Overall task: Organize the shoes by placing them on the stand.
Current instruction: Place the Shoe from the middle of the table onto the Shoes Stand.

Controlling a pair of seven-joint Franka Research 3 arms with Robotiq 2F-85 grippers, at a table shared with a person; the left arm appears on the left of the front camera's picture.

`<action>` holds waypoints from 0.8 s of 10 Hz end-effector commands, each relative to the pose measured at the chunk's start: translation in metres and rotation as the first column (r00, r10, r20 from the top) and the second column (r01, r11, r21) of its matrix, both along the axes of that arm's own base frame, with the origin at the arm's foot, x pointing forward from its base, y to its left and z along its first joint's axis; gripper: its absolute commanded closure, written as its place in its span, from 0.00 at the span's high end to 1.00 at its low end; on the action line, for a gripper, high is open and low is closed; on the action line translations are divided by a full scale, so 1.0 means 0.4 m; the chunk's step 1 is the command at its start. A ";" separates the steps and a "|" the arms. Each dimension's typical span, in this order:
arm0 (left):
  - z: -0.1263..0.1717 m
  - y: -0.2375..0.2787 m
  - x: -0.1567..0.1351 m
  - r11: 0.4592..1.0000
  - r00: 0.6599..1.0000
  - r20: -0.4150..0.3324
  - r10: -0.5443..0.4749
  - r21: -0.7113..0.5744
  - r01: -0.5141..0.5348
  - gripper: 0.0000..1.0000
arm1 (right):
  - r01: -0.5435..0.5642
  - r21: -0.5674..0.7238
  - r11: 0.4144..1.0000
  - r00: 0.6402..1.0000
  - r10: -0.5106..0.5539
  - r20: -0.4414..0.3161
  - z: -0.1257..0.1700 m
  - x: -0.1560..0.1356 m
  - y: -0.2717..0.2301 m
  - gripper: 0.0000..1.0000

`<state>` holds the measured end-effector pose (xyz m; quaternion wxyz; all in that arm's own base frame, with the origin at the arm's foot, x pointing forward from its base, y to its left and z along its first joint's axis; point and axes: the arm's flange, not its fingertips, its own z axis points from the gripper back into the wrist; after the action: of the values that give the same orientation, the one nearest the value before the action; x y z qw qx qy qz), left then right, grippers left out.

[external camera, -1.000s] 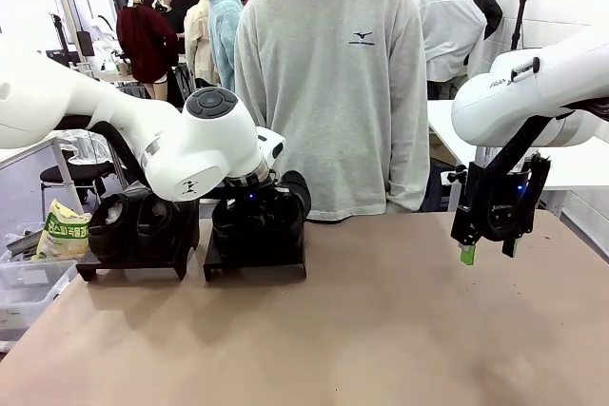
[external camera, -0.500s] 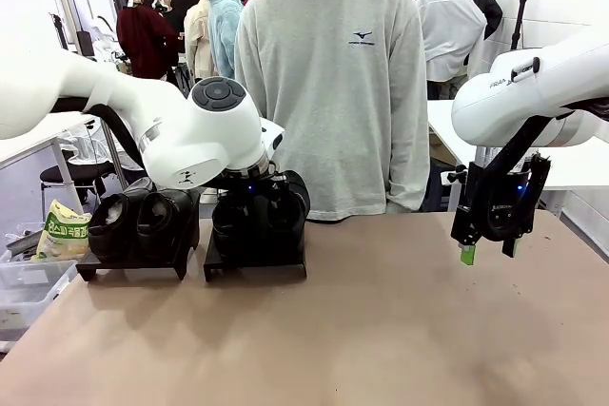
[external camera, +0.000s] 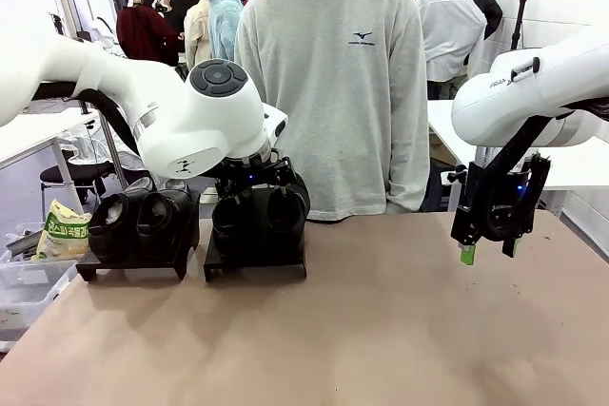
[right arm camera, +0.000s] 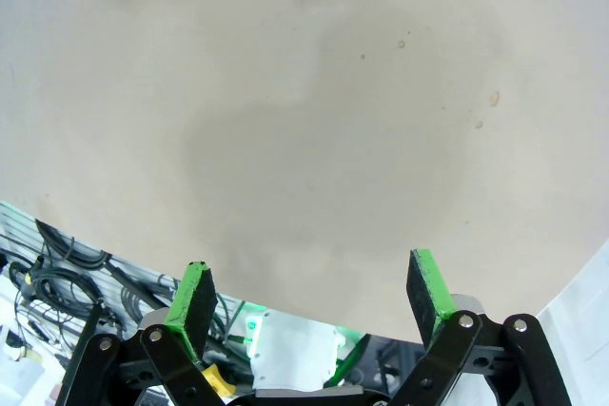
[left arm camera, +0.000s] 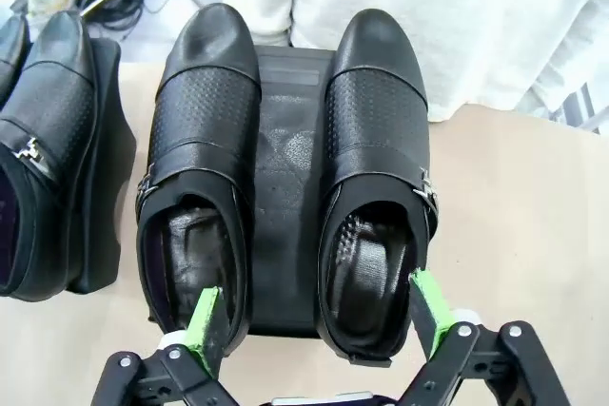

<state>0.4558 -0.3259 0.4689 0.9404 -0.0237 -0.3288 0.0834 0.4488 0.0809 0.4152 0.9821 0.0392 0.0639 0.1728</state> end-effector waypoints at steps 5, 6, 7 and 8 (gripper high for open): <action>0.010 0.004 -0.005 1.000 1.000 0.000 0.011 -0.002 -0.011 1.00 | 0.008 -0.026 1.000 1.000 -0.009 -0.004 0.007 0.003 0.001 1.00; 0.010 0.004 -0.005 1.000 1.000 0.000 0.011 -0.002 -0.011 1.00 | 0.008 -0.026 1.000 1.000 -0.009 -0.004 0.007 0.003 0.001 1.00; 0.010 0.004 -0.005 1.000 1.000 0.000 0.011 -0.002 -0.011 1.00 | 0.008 -0.026 1.000 1.000 -0.009 -0.004 0.007 0.003 0.001 1.00; 0.010 0.004 -0.005 1.000 1.000 0.000 0.011 -0.002 -0.011 1.00 | 0.008 -0.026 1.000 1.000 -0.009 -0.004 0.007 0.003 0.001 1.00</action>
<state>0.4519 -0.3240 0.4743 0.9429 -0.0206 -0.3196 0.0913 0.4488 0.0809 0.4152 0.9821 0.0392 0.0639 0.1728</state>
